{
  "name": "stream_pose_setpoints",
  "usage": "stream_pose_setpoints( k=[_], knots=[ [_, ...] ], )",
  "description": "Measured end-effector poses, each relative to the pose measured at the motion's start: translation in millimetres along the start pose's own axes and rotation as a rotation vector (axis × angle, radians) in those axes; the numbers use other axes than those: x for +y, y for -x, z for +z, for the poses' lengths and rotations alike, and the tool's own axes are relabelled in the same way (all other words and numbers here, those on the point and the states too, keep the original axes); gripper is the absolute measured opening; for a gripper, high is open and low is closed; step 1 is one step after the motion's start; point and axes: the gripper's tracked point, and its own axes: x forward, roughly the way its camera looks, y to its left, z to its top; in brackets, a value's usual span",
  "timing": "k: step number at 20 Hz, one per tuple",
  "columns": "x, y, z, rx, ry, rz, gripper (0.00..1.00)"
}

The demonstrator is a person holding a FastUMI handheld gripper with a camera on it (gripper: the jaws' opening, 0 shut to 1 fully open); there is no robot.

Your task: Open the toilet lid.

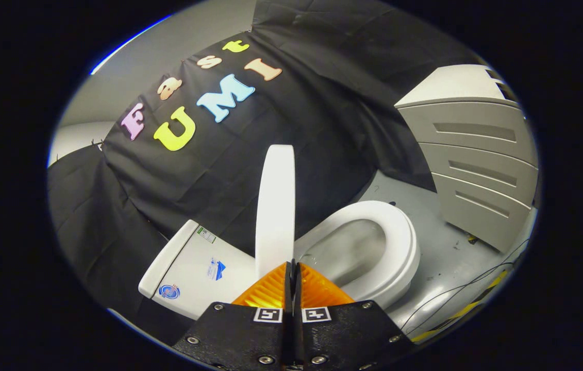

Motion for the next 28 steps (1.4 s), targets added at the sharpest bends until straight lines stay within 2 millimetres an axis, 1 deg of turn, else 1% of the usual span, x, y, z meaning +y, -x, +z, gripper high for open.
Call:
stream_pose_setpoints(
  k=[4, 7, 13, 15, 19, 28],
  knots=[
    [30.9, 2.7, 2.6, -0.005, 0.137, 0.001, 0.00],
    [44.8, 4.2, 3.8, -0.006, 0.223, 0.004, 0.00],
    [47.0, 5.9, 4.5, -0.006, 0.222, -0.002, 0.00],
    [52.4, 5.2, 2.7, 0.001, 0.228, -0.009, 0.00],
    [68.0, 7.4, 1.5, -0.003, 0.312, -0.011, 0.00],
    [85.7, 10.7, 1.8, -0.002, 0.392, -0.003, 0.00]
  ],
)
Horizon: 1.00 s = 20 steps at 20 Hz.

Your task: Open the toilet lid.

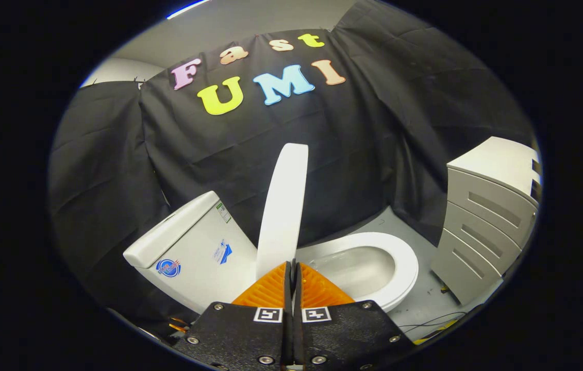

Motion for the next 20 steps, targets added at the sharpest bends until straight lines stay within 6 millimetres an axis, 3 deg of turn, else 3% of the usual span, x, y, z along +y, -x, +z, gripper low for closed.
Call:
stream_pose_setpoints(
  k=[20],
  knots=[
    [44.6, 5.1, 7.5, -0.011, 0.219, 0.007, 0.00]
  ],
)
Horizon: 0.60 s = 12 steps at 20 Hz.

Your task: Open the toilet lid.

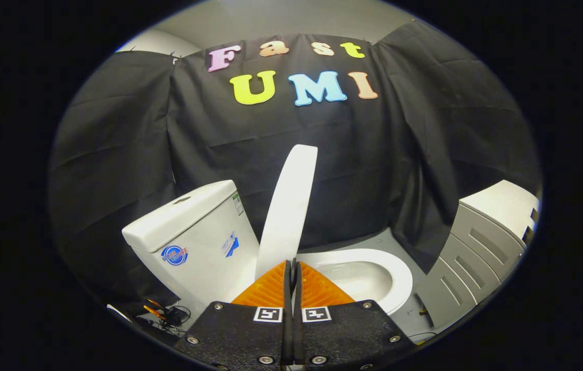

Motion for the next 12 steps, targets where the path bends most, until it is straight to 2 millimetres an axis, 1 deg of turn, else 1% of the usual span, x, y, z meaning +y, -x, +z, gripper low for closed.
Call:
stream_pose_setpoints(
  k=[3, 5, 12],
  knots=[
    [9.7, -0.3, 2.1, -0.001, 0.013, 0.007, 0.00],
    [11.0, 0.2, 1.2, -0.001, 0.032, 0.008, 0.00],
    [32.7, -0.3, 1.5, -0.014, 0.082, 0.023, 0.00]
  ],
)
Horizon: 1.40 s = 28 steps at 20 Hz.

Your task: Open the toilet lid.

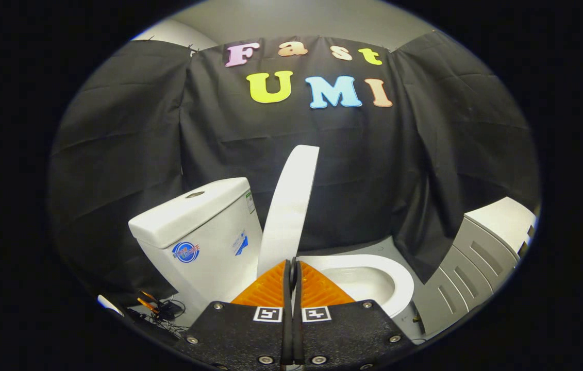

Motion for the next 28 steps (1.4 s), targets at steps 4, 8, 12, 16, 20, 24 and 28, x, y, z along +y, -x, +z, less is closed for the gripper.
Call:
stream_pose_setpoints(
  k=[4, 8, 12, 16, 20, 24, 28],
  knots=[
    [9.8, -1.0, 1.7, -0.003, 0.010, 0.014, 0.00],
    [21.7, -2.6, 4.1, -0.002, 0.024, 0.024, 0.00],
    [35.4, -4.2, 6.3, -0.004, 0.049, 0.039, 0.00],
    [47.6, -5.9, 7.2, -0.003, 0.063, 0.057, 0.00],
    [59.8, -7.8, 8.3, 0.001, 0.066, 0.075, 0.00],
    [72.4, -10.1, 9.0, 0.002, 0.081, 0.094, 0.00],
    [86.6, -13.0, 8.2, 0.003, 0.085, 0.122, 0.00]
  ],
)
